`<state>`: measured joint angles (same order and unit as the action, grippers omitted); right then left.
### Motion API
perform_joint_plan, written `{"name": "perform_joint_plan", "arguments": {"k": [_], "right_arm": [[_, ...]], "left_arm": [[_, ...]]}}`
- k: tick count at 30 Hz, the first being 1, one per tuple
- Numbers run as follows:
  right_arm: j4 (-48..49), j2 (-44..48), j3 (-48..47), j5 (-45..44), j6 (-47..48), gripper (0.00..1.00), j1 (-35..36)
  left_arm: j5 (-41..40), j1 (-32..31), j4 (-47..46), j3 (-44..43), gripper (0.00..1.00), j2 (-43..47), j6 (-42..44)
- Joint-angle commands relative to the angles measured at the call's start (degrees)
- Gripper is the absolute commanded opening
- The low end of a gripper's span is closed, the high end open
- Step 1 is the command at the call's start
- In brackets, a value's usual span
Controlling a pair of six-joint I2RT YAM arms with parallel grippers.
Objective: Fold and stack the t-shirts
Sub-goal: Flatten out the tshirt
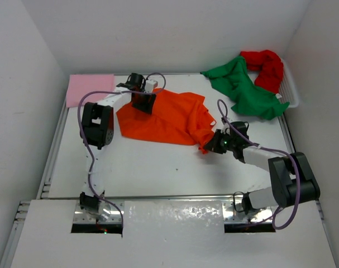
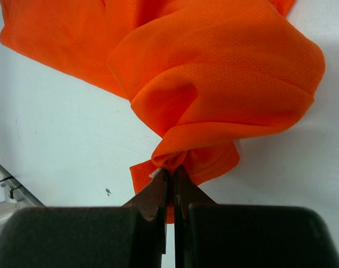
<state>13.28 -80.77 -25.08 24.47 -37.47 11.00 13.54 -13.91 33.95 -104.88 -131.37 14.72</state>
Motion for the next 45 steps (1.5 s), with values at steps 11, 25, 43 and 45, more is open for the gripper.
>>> {"name": "perform_joint_plan", "arguments": {"k": [11,25,43,45], "right_arm": [[-0.36,-3.16,-6.30,0.58,3.11,0.00,-1.33],[-8.16,-19.91,-50.05,3.04,-1.37,0.00,-12.92],[-8.88,-12.07,-60.92,4.97,0.27,0.00,-16.98],[-8.45,-3.05,-46.74,4.45,1.96,0.00,-16.81]], "left_arm": [[4.04,-0.77,-1.00,1.08,0.00,2.17,-1.45],[4.74,8.28,-5.02,-29.12,0.00,3.49,-8.02],[3.95,12.59,-11.90,-22.97,0.00,23.67,3.64],[4.12,12.77,-9.62,-15.65,0.00,27.55,7.58]]}}
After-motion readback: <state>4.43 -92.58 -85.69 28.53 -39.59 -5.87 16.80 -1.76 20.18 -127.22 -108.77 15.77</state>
